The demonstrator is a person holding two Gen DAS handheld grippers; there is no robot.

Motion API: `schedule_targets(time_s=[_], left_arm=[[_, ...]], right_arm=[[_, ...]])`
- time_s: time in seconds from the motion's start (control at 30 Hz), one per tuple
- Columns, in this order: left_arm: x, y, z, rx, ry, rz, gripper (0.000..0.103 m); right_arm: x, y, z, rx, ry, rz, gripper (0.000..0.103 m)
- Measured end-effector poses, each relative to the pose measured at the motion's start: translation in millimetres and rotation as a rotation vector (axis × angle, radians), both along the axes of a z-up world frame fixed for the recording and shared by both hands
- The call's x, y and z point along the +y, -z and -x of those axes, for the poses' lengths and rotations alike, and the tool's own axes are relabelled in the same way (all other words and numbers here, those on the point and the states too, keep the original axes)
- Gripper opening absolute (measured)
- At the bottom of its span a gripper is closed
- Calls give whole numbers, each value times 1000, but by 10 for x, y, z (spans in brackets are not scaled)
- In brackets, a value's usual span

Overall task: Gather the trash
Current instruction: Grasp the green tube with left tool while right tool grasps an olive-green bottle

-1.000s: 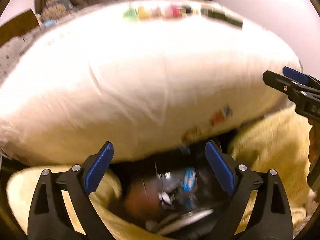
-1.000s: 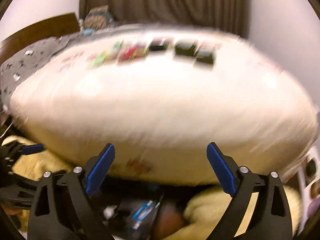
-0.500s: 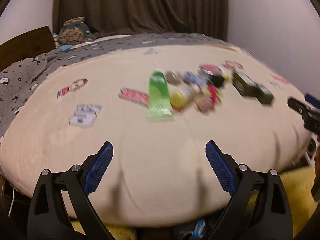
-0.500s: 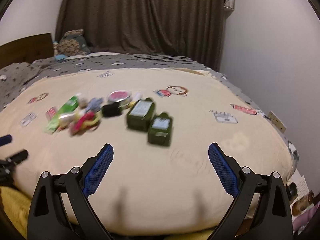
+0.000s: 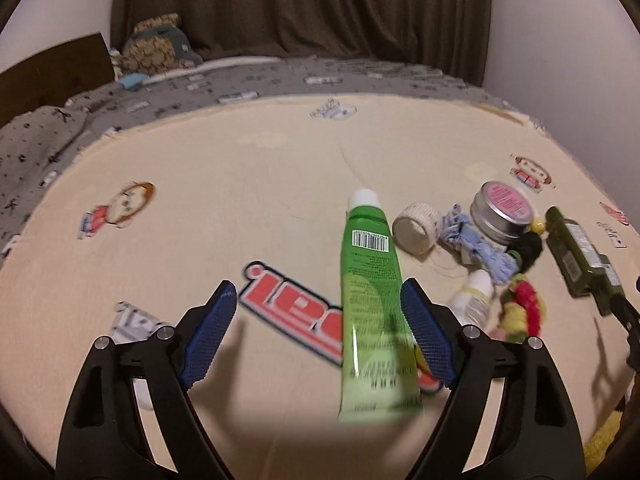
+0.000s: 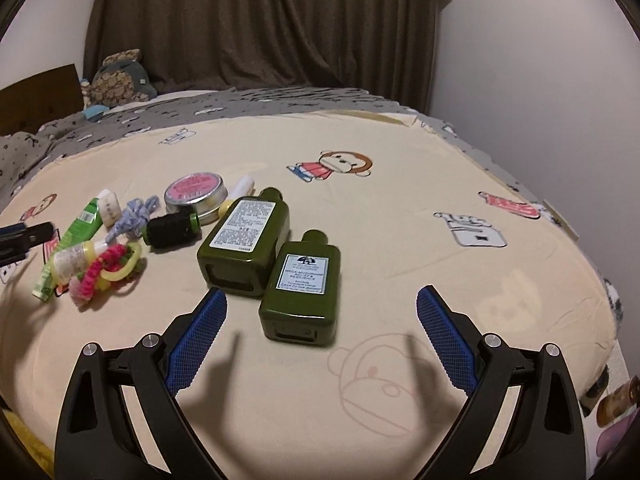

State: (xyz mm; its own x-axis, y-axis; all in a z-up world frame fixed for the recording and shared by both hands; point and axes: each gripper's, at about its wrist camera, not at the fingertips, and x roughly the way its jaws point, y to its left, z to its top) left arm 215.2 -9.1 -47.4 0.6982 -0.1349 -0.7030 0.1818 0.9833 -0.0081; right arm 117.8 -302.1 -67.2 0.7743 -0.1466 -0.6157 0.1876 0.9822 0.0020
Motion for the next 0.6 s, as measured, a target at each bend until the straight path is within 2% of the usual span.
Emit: schedule_targets(time_s=[0.23, 0.3, 0.37, 0.43, 0.5, 0.6], left_arm=[[-221, 226, -330, 82, 43, -18, 72], [-263, 222, -387, 89, 52, -17, 65], [-304, 211, -449, 96, 62, -14, 49], [-345, 205, -486, 100, 66, -19, 39], [-376, 203, -476, 97, 65, -38, 38], [-336, 188, -449, 99, 78, -25, 38]], right_arm=[[-47, 154, -128, 40, 14, 35, 92], [-131, 178, -138, 43, 31, 14, 89], [-178, 168, -166, 34, 32, -12, 84], [-180, 151, -205, 30, 25, -9, 84], [-181, 175, -269, 43, 12, -12, 83], [-153, 226, -343, 66, -21, -11, 65]])
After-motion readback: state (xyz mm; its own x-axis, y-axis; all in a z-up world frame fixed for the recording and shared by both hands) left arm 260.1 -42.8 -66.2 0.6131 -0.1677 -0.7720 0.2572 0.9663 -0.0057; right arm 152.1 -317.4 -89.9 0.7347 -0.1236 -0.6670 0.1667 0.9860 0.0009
